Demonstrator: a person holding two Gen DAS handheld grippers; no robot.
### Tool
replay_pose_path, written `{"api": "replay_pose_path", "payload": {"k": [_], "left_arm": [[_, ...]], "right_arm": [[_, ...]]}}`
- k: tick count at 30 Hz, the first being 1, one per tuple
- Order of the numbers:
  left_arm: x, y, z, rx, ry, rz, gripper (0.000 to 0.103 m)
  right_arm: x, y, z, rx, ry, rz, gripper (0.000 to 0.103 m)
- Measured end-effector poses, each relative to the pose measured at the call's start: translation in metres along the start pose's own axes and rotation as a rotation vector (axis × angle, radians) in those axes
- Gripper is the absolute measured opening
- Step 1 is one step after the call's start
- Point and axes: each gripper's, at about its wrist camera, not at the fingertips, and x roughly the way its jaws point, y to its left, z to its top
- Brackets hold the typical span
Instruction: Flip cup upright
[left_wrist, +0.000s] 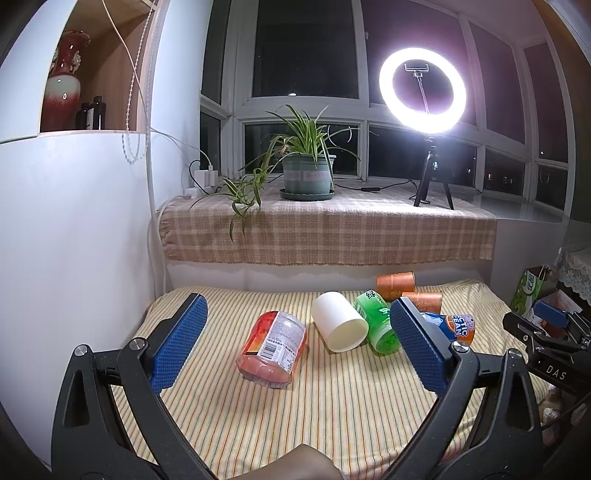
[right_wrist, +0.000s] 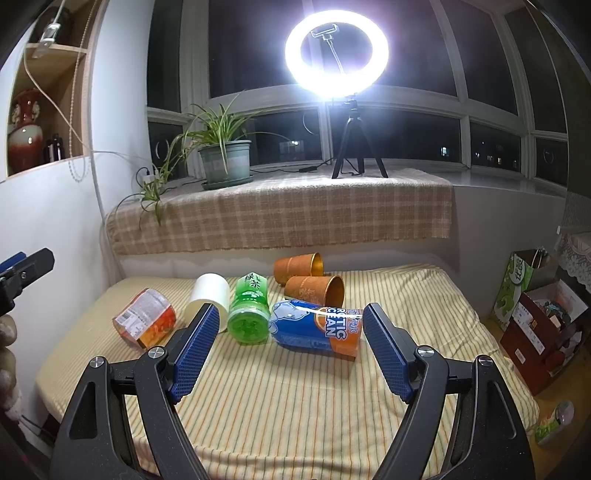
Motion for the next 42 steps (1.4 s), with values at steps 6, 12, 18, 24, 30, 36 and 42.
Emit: {"api": "replay_pose_path", "payload": {"k": [6,12,18,24,30,36,42], "left_arm": [[0.0000,-0.0001,-0.0012,0.001,-0.003,-0.001,0.101],[0.0006,-0.0002,-0.0031,0.003,-0.003,-0.002,0.101],[0.0001,-0.0002,-0.0019,0.000,-0.006,-0.001,0.101],[-0.0009,0.0011,0.0022,0.001,-0.005,-0.002,0.101],[-0.0012,0.0007,0.0015,0.002,-0.007,0.002,0.101],[-0.0006,0.0000,-0.0005,0.001,-0.007,0.002,0.101],[-0.0007,0.0002,-0.0007,0.001,-0.008,0.000,0.101]], "right_arm": [[0.0008,0.0015,-0.0004,0.000,0.003,0.000,0.080],[0.0012,0.0031,-0.0015,0.000,0.006,0.000,0.080],[0.0016,0.0018,-0.0010,0.000,0.006,0.001,0.080],[0.0022,0.0020,-0.0016,0.000,0.007,0.000,0.080],[0.0040,0.0034,-0.0042,0.003,0.010,0.001,0.080],[0.0040,0.0025,-0.0051,0.004,0.009,0.001,0.080],[0.0040,0.0030,-0.0039,0.003,0.010,0.001,0.080]]}}
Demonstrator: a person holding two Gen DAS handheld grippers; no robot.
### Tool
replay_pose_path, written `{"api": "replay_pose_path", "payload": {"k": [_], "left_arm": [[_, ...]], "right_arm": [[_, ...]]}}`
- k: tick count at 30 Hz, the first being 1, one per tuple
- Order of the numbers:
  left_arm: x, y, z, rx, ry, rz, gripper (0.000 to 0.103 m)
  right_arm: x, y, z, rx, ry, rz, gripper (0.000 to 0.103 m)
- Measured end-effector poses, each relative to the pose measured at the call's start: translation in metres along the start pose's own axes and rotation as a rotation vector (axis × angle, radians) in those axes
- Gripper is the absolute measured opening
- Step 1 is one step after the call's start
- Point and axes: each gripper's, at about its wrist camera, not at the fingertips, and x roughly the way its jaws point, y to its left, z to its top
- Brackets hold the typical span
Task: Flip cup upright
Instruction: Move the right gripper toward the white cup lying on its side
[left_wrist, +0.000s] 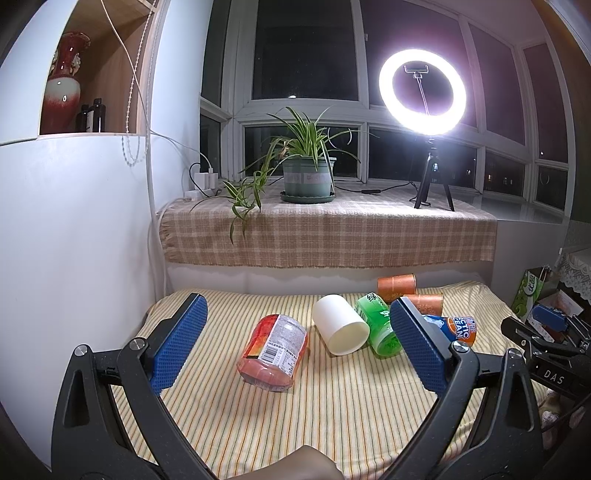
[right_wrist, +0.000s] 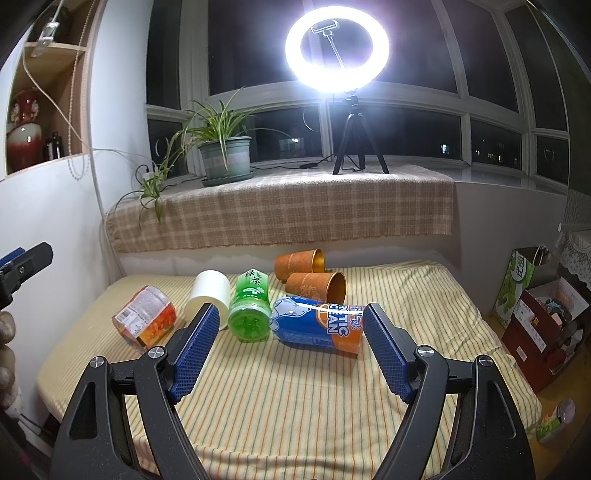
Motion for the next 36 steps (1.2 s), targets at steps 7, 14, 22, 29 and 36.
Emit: {"api": "replay_pose_path", "payload": {"k": [7,14,22,29,36], "left_arm": [[0.000,0.002,0.003,-0.001,0.004,0.003,0.101],[0.009,0.009,0.002,-0.001,0.019,0.016,0.101],[0.019,0.018,-0.008,-0.004,0.046,0.030,0.101],[0.023,0.033,-0.018,-0.026,0.071,0.060,0.101],[0.025,0.054,-0.028,-0.048,0.103,0.090,0.101]], "right_arm": [[0.003,0.000,-0.002,0.000,0.007,0.005,0.080],[0.009,0.001,-0.004,0.000,0.027,0.014,0.080],[0.028,0.006,0.005,-0.005,0.070,0.072,0.080],[0.069,0.019,0.020,0.012,0.163,0.204,0.080],[0.121,0.038,0.032,0.004,0.267,0.301,0.080]]}}
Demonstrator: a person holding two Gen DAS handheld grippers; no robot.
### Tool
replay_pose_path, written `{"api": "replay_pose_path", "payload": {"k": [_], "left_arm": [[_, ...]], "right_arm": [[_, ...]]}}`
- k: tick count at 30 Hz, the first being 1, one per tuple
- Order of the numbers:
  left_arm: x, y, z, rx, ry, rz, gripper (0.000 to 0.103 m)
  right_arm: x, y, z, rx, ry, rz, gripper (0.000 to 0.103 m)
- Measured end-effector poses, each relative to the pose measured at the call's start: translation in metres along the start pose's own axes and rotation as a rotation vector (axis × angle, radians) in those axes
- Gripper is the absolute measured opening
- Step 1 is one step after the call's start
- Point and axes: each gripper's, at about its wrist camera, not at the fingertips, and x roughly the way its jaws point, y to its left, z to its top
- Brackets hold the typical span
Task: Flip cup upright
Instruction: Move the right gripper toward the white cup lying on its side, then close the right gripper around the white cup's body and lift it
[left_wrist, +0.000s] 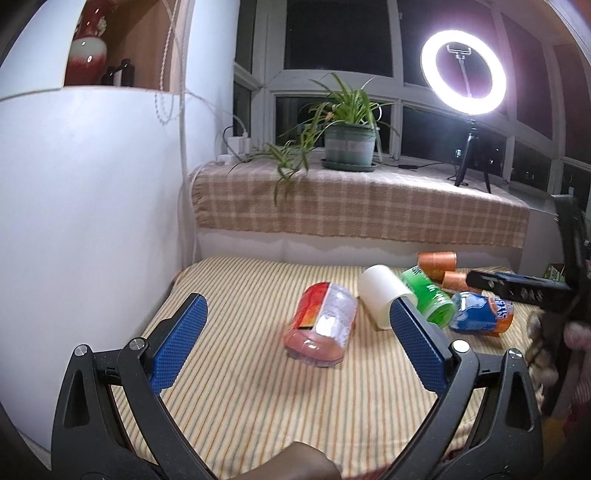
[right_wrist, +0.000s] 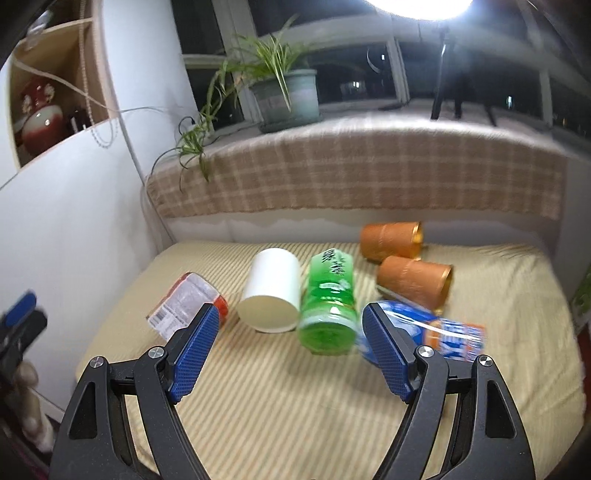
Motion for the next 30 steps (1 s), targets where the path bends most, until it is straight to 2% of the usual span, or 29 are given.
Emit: {"api": "replay_pose_path", "payload": {"k": [7,10,14,17,20,26,30], "left_arm": [[0.000,0.020,-0.010,-0.009,0.020,0.028,0.101],[0.002,0.029,-0.014,-0.032,0.040,0.037,0.101],[0.003,0.038,-0.020,-0.051,0.055,0.057,0.101],[0.002,0.044,-0.022,-0.053,0.055,0.073,0.101],[0.002,0.049,-0.025,-0.059,0.055,0.086,0.101],[0.005,0.058,-0.028,-0.077,0.062,0.102,0.101],[0.005,0.059,-0.028,-0.080,0.061,0.105,0.101]], "right_arm": [[0.053,0.007,0.022,-0.018,0.138,0.099,0.080],[0.073,0.011,0.032,-0.028,0.180,0.116,0.080],[0.111,0.013,0.047,-0.004,0.287,0.150,0.079],[0.132,0.014,0.052,0.004,0.355,0.140,0.079],[0.153,0.013,0.057,0.020,0.416,0.136,0.074],[0.183,0.014,0.060,0.028,0.514,0.121,0.074],[0.200,0.022,0.060,-0.015,0.567,0.093,0.074]]}}
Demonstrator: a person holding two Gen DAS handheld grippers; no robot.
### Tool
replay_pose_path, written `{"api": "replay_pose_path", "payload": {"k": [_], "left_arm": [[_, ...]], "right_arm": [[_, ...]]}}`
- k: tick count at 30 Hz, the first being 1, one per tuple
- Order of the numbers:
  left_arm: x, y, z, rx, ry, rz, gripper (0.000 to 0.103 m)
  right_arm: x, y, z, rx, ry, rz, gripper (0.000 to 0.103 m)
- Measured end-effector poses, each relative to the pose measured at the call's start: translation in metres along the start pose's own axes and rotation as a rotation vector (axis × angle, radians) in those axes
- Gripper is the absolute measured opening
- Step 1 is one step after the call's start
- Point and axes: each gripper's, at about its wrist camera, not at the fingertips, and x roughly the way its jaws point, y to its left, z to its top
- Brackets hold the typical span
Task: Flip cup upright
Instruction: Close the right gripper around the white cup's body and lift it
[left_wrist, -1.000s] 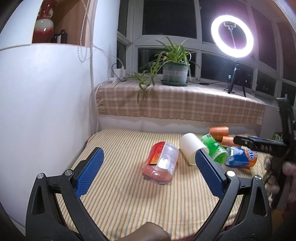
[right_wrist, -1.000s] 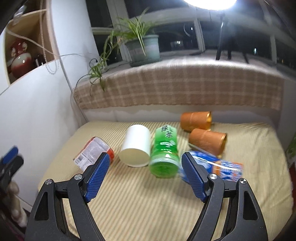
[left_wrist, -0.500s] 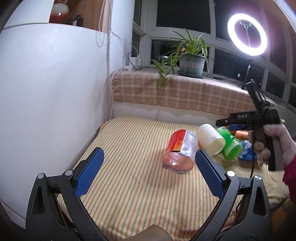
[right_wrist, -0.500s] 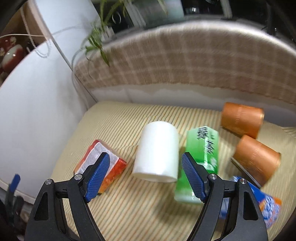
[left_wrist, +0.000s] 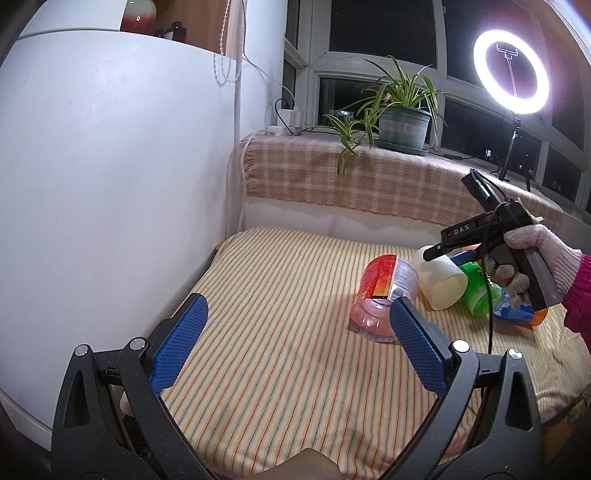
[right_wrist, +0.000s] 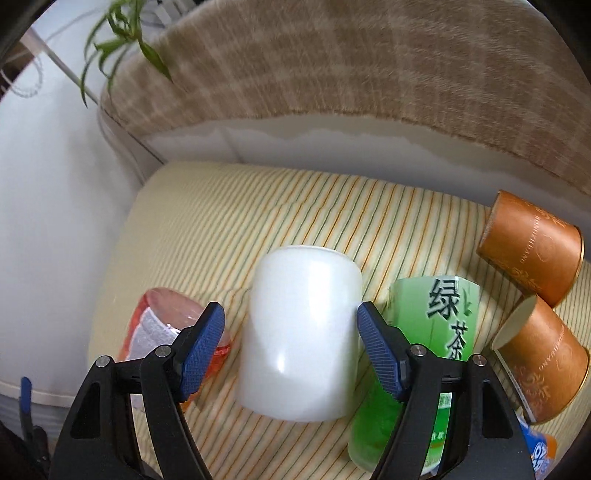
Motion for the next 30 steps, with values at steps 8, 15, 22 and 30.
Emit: {"api": "replay_pose_path", "payload": {"k": [8,15,22,30], "left_arm": [[-0.001,0.001,0.001,-0.004,-0.002,0.009,0.101],[-0.005,0.000,0.002,0.002,-0.010,0.015,0.101],[-0.008,-0.004,0.003,0.018,-0.013,0.010,0.101],[-0.011,-0.017,0.003,0.061,-0.014,-0.014,0.101]], "right_arm": [[0.024,0.007,0.005,-0.055,0.077,-0.036,0.074],[0.015,0.014,0.002,-0.123,0.052,-0.035,0.073],[-0.021,0.024,-0.010,-0.237,-0.005,-0.032,0.073],[-0.066,0.047,-0.051,-0.504,-0.025,0.006,0.073]]}}
